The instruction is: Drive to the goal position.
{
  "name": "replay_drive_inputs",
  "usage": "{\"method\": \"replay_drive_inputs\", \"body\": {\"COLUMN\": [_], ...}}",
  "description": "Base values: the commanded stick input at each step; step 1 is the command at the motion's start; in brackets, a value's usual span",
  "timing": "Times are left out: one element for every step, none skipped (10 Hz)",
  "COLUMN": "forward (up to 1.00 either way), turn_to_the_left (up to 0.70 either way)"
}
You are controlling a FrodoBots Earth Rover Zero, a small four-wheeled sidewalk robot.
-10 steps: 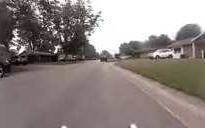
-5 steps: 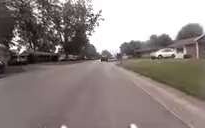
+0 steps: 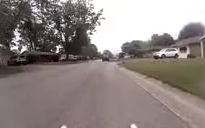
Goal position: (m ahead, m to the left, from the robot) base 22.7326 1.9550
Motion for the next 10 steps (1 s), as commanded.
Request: {"method": "replay_drive_inputs", "body": {"forward": [1.00,1.00,1.00,1.00,1.00,1.00,1.00,1.00,1.00,1.00], "turn_to_the_left": [0.00,0.00,0.00,0.00,0.00,0.00,0.00,-0.03,-0.23,-0.39]}}
